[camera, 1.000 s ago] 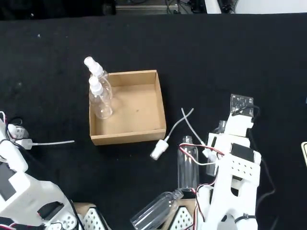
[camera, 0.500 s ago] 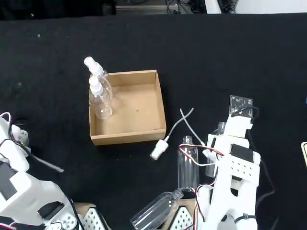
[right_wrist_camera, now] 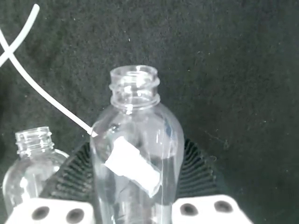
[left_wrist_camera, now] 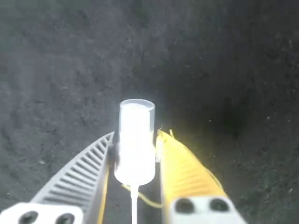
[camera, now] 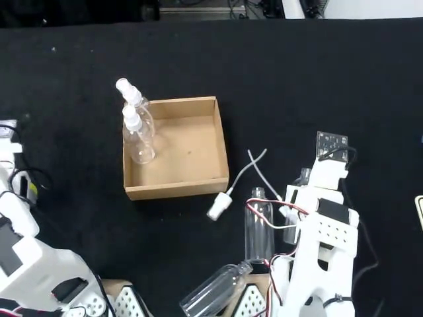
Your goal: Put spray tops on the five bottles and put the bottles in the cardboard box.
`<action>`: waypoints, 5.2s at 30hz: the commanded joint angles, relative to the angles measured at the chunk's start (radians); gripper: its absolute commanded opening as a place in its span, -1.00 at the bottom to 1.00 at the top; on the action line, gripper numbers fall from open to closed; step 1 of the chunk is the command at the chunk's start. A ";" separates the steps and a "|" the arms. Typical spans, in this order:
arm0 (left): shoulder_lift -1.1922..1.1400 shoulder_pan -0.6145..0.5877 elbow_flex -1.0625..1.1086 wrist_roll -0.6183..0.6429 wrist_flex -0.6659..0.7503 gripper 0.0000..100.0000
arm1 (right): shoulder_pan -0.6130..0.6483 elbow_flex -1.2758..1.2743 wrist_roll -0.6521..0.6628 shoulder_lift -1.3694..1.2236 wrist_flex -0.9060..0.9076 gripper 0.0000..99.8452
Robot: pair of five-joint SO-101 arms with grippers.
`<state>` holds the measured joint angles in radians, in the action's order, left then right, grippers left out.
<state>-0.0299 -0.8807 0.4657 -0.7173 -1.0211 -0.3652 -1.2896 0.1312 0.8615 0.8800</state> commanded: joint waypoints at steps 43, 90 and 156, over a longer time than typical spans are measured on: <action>0.559 0.067 -0.110 0.278 -0.190 -0.94 | 0.155 0.386 -0.104 0.265 0.219 -0.93; 0.733 1.518 -0.435 0.829 0.471 -0.94 | 0.686 -0.114 -0.233 1.017 -0.290 -0.93; 0.918 0.375 0.883 0.838 0.864 -0.61 | -0.126 -0.096 0.060 0.186 -0.954 -0.93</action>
<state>0.8600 -0.4987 1.3403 0.1082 -0.1956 -0.4143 -1.4124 0.1557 1.2820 0.1665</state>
